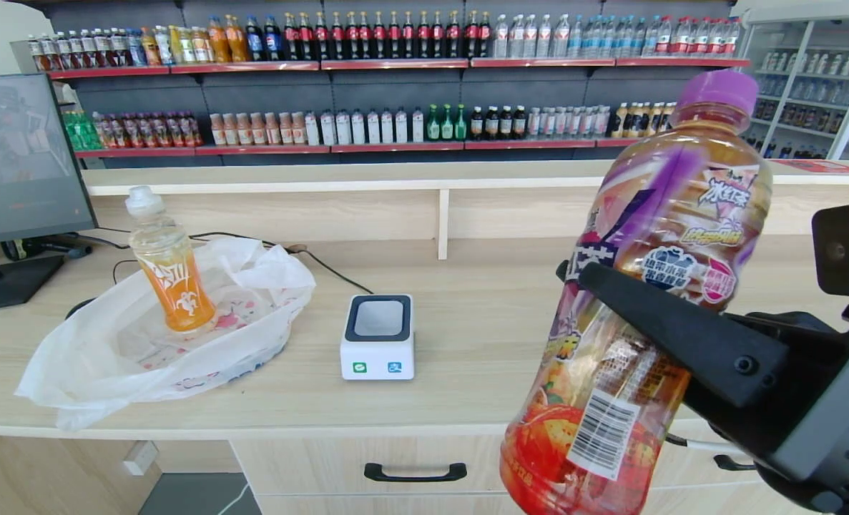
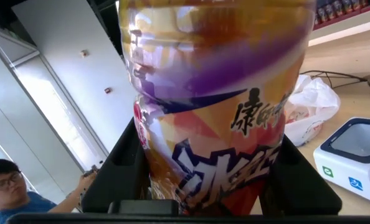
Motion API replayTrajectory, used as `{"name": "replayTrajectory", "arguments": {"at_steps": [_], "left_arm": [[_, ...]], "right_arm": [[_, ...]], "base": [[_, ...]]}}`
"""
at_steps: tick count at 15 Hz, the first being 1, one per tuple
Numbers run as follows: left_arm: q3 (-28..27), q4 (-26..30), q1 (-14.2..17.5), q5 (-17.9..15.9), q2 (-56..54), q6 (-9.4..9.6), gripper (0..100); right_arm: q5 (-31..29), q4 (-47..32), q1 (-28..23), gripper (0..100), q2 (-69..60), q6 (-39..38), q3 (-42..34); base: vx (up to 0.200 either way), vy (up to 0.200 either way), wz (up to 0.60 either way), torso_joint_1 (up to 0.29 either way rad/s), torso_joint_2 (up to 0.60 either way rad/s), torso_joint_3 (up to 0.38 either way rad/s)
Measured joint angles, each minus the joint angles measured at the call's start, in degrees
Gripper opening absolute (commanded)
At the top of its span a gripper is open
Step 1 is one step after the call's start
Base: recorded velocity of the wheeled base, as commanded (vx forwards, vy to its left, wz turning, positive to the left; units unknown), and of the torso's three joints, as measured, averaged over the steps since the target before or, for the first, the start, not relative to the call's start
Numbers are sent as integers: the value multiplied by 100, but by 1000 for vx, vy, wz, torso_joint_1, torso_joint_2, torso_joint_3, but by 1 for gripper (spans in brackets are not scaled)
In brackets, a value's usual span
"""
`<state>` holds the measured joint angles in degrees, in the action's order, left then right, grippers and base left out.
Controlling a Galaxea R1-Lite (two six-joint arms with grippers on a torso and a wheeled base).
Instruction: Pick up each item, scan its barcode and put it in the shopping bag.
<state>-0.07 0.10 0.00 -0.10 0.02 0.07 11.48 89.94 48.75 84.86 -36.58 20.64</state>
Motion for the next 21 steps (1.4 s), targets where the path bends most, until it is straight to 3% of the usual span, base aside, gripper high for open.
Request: {"name": "replayTrajectory", "arguments": {"at_steps": [4, 13, 15, 19, 21], "left_arm": [[2, 0, 0, 0, 0, 2, 100], [5, 0, 0, 2, 0, 2, 100], [5, 1, 0, 0, 0, 0, 100], [5, 0, 0, 0, 0, 2, 100], [5, -2, 0, 0, 0, 2, 100]], "right_arm": [[1, 2, -77, 0, 26, 319, -13], [-51, -6, -813, 0, 439, 2854, -474], [-432, -9, -895, 0, 433, 3447, -706], [-1586, 5, -1281, 0, 338, 3702, -1031], [-1652, -4, -1541, 0, 238, 3727, -1235]], "base": [[0, 0, 0, 0, 0, 0], [0, 0, 0, 0, 0, 0], [0, 0, 0, 0, 0, 0], [0, 0, 0, 0, 0, 0], [0, 0, 0, 0, 0, 0]]}}
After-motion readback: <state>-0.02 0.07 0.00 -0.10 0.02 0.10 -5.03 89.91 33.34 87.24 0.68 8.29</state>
